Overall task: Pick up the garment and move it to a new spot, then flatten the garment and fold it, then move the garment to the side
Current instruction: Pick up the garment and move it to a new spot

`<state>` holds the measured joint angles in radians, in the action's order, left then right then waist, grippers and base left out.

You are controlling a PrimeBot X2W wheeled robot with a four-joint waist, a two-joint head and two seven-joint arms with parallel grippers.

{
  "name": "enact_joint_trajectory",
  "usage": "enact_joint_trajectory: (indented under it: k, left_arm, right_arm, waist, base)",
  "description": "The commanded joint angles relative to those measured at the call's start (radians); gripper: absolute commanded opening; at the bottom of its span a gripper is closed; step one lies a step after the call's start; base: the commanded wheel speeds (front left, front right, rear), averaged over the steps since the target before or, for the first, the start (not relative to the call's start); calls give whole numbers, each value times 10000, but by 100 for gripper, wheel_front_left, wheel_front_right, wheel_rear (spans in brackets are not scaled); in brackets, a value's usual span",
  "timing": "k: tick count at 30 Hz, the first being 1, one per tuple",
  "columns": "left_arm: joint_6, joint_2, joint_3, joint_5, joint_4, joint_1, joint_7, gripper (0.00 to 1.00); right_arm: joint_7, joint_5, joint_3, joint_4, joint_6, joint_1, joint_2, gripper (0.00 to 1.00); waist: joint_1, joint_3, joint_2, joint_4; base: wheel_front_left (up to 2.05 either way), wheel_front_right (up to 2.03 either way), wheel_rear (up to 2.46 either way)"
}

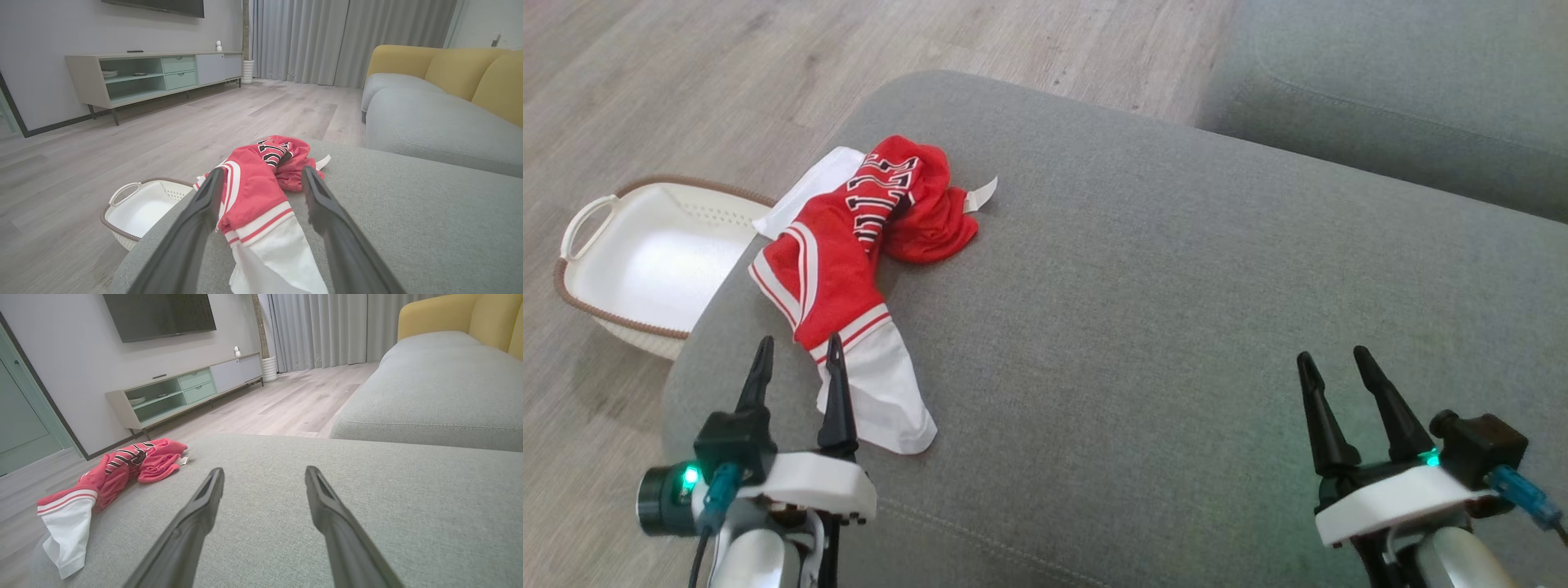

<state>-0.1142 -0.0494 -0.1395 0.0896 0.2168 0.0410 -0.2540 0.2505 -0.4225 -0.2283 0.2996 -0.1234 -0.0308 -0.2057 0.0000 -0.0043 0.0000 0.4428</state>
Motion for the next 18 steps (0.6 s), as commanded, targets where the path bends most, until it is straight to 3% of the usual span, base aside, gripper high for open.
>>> enact_joint_trajectory:
  k: [1,7,12,18]
  left_arm:
    - [27,-15,434,-28,-300,360,-78,100]
    - [205,-184,596,235,227,1226,258,100]
    - [365,-672,986,617,605,3220,2208,100]
    - [331,-1463,1630,1109,1996,5109,4503,100]
  right_arm:
    - [97,-45,-239,-263,-73,-432,-197,100]
    - [102,-101,-368,-400,-73,-544,-354,100]
    - [104,-148,-432,-555,-73,-698,-552,100]
    - [76,-293,-573,-736,-73,-1009,-800,100]
  waist:
    - [0,26,0,-14]
    - [0,209,0,-248]
    - [0,625,0,-576]
    - [0,1444,0,-1311]
  base:
    - [0,0,0]
    - [0,0,0]
    - [0,0,0]
    - [0,0,0]
